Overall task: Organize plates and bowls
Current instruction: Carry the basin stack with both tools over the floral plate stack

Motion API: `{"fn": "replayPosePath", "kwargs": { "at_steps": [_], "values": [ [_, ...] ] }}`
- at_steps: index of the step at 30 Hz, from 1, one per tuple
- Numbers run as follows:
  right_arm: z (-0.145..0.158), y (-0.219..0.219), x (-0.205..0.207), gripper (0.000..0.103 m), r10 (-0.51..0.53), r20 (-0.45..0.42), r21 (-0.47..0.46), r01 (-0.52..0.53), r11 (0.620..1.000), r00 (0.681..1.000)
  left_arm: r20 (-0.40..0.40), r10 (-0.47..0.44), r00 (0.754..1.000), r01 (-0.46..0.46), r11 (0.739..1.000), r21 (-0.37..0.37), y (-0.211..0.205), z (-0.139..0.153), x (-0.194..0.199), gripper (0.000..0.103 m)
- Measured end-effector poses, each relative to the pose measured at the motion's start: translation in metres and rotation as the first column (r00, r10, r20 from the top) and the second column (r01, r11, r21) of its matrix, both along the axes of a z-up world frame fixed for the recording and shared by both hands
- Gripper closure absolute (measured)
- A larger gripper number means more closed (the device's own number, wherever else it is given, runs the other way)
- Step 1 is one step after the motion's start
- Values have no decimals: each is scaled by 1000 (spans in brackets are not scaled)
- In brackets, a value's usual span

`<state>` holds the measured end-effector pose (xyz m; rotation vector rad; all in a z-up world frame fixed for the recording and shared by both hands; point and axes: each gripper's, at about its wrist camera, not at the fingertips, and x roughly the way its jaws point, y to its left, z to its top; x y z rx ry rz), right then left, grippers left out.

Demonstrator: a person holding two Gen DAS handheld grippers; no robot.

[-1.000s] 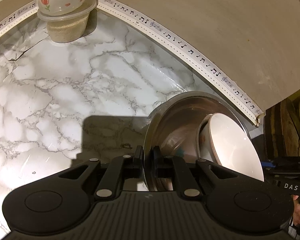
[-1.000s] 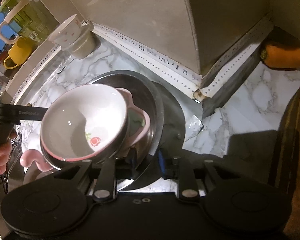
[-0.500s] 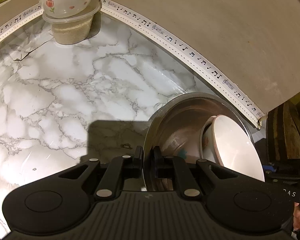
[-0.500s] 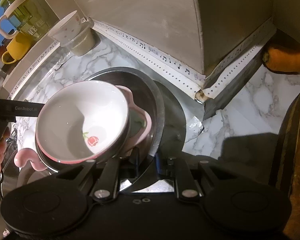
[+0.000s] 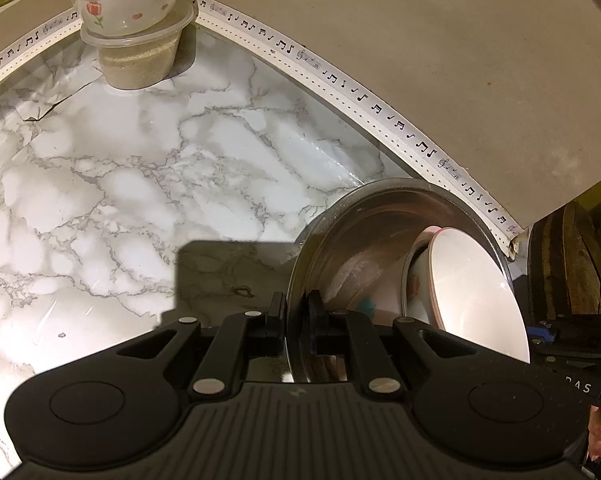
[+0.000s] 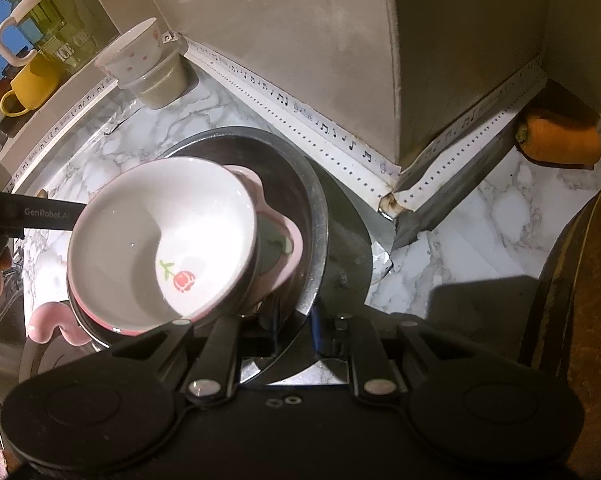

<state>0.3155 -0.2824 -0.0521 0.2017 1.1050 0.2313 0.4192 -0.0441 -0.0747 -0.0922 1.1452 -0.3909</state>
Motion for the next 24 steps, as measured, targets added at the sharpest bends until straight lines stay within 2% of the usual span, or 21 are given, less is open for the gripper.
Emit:
{"fn": "replayPosePath", "kwargs": {
  "at_steps": [12,24],
  "values": [
    [8,0,-1,87,0,7,0,0,1000,1000,14,4,1000,-4,1000,3,0,15,0,94],
    [44,9,-6,87,43,56,-27,-42,999,997,42,51,998,-50,998,-22,20,54,-16,94]
  ]
}}
